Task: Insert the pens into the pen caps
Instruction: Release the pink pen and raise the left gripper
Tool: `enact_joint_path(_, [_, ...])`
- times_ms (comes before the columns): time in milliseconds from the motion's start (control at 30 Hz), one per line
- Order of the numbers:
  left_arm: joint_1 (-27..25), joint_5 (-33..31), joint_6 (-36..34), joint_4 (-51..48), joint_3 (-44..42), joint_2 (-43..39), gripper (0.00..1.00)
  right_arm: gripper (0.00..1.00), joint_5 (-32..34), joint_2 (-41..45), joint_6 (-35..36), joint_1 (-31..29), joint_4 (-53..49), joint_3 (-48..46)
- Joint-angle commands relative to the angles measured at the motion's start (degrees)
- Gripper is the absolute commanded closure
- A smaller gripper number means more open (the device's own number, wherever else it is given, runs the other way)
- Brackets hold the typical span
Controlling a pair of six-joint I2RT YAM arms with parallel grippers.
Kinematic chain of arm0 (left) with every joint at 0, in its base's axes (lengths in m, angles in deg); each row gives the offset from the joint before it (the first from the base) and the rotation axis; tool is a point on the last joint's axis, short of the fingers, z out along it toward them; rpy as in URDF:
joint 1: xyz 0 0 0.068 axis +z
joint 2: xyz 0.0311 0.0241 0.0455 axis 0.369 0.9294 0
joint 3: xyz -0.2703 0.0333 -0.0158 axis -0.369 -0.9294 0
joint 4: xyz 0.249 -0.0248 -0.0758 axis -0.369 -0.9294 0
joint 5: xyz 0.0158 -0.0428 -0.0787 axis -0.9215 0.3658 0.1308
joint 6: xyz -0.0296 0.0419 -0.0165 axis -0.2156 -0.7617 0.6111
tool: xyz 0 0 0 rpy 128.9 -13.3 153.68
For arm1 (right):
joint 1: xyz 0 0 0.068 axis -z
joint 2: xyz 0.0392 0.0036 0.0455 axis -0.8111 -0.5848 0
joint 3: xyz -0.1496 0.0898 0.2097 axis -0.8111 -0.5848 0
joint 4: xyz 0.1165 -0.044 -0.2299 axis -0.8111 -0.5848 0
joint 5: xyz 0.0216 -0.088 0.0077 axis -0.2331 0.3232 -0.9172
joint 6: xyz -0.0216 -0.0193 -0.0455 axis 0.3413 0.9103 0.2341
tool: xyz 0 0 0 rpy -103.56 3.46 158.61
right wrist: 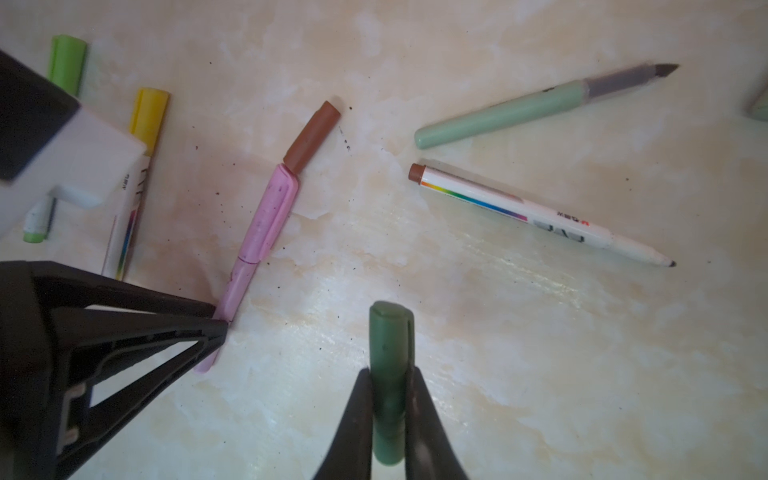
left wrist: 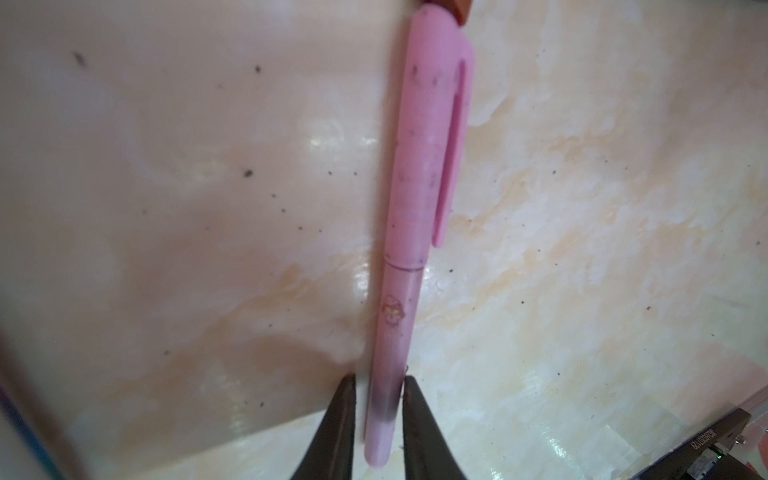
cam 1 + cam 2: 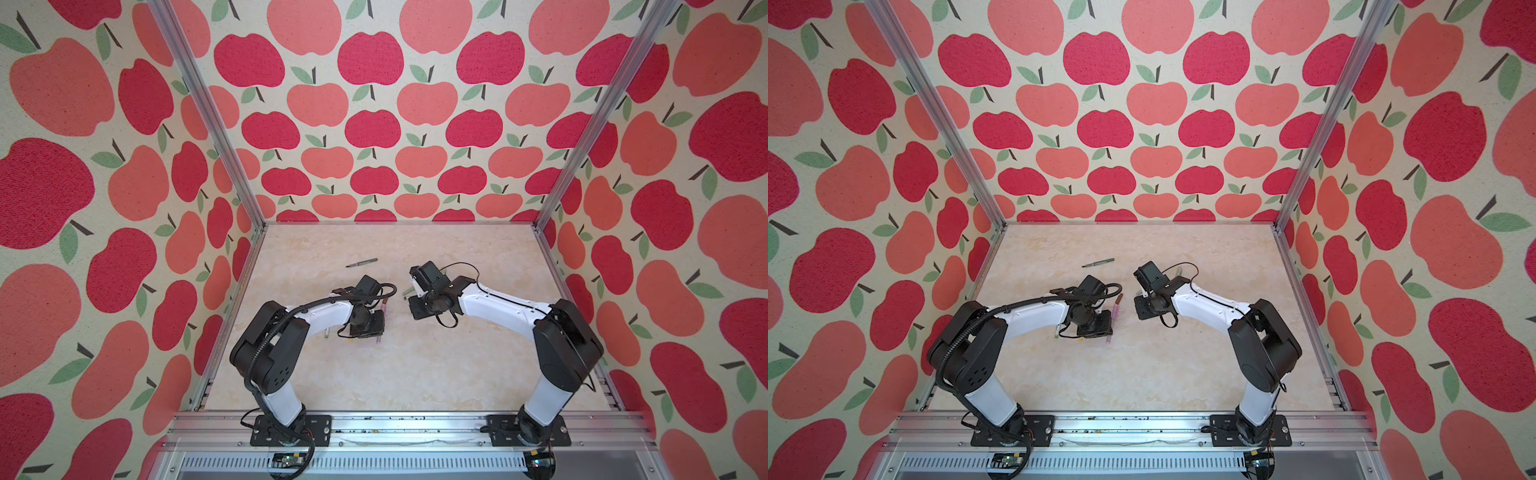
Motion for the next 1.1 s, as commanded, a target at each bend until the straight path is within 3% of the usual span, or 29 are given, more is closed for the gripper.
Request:
enact_joint_path(0, [-0.07,-2.94,-0.45,-3.75,0.91,1.58,0.76,0.89,-0.60,2.01,-0.82,0.60,0.57,-1.07])
enact_joint_path(233, [-0.05,-3.72,-0.51,-3.68,1.35,1.07,0.75,0.89,-1.80,1.32,-1.34,0.68,1.23,-1.90])
enact_joint_path(667, [-0.03,-3.87,-0.14,-3.51,0.07,1.57,0.86,0.89,-1.50,1.87,-1.35,0.75,1.54,-2.64])
enact_joint_path(1067, [0.15,-6.25,0.53,-4.13,-0.91,0.00,0.86,0.89,-1.49,2.09,-1.35,0.73,1.81,-2.94])
